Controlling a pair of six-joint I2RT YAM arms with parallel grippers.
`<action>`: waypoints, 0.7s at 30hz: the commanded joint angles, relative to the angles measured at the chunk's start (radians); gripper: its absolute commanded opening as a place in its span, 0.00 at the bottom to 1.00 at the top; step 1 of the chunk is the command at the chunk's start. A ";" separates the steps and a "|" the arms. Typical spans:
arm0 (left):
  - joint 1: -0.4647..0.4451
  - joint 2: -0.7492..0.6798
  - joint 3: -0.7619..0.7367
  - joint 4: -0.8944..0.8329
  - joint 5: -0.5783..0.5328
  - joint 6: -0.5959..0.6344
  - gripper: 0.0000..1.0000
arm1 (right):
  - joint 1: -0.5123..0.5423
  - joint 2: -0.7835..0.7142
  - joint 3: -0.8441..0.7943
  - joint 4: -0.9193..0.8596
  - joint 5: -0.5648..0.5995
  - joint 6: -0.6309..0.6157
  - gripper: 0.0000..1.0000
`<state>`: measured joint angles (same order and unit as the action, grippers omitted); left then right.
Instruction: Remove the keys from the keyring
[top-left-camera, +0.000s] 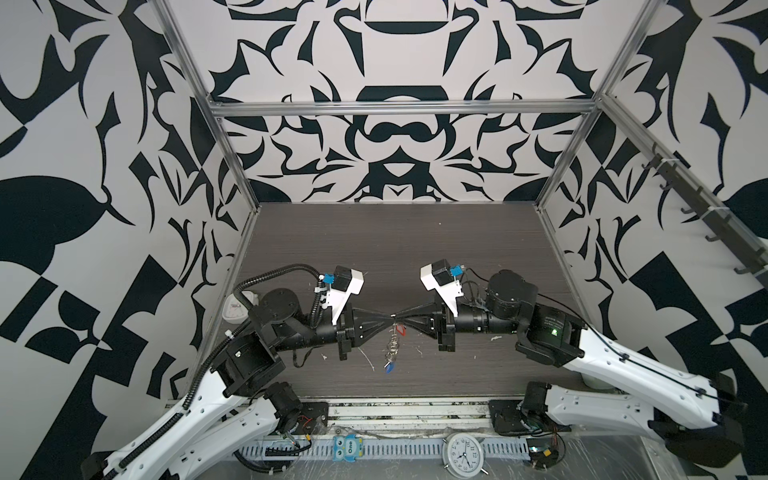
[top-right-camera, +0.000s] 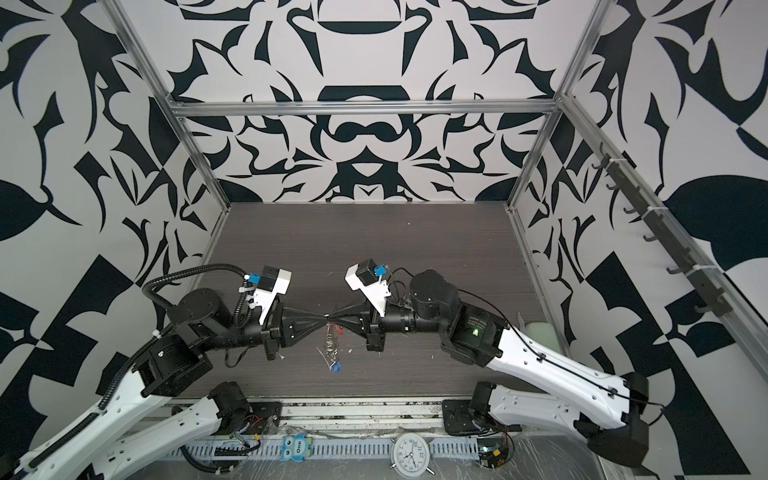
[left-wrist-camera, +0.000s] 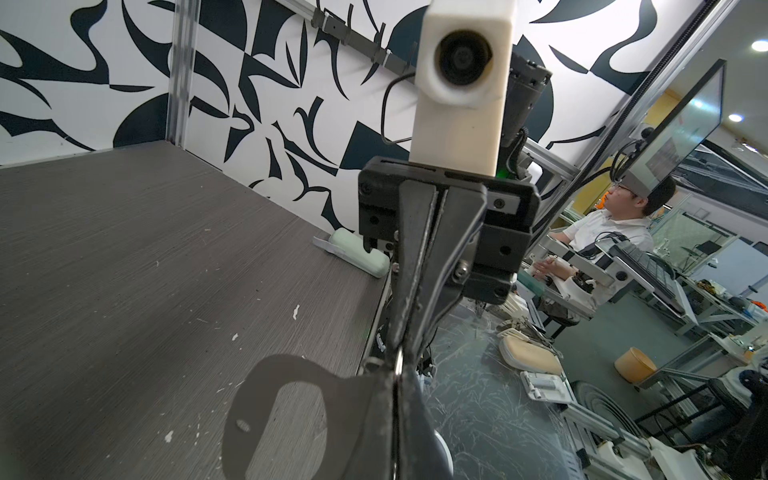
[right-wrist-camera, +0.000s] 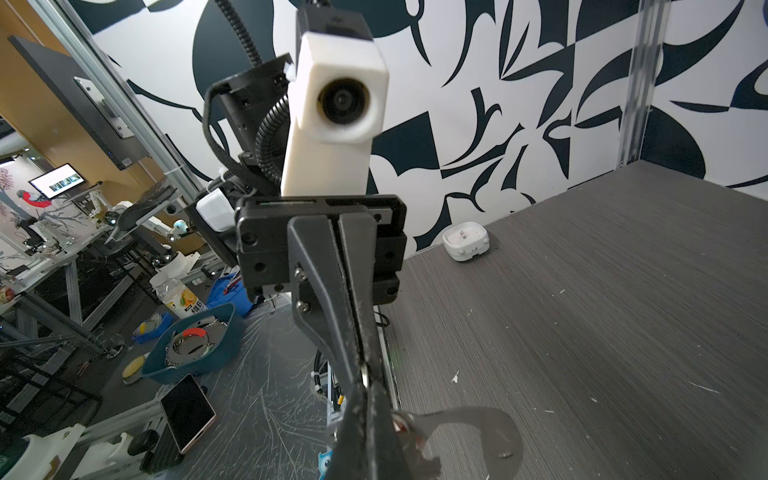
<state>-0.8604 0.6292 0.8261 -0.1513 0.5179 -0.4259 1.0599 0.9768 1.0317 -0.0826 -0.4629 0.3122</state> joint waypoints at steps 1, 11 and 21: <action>-0.002 -0.034 -0.013 0.070 -0.024 -0.011 0.00 | 0.006 -0.018 0.025 0.085 0.001 -0.006 0.09; -0.002 -0.103 -0.045 0.147 -0.047 -0.024 0.00 | 0.006 -0.061 -0.054 0.157 -0.002 -0.045 0.53; -0.002 -0.115 -0.067 0.188 -0.064 -0.036 0.00 | 0.008 -0.036 -0.078 0.187 -0.020 -0.044 0.53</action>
<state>-0.8604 0.5224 0.7700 -0.0280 0.4591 -0.4500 1.0622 0.9447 0.9539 0.0353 -0.4683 0.2810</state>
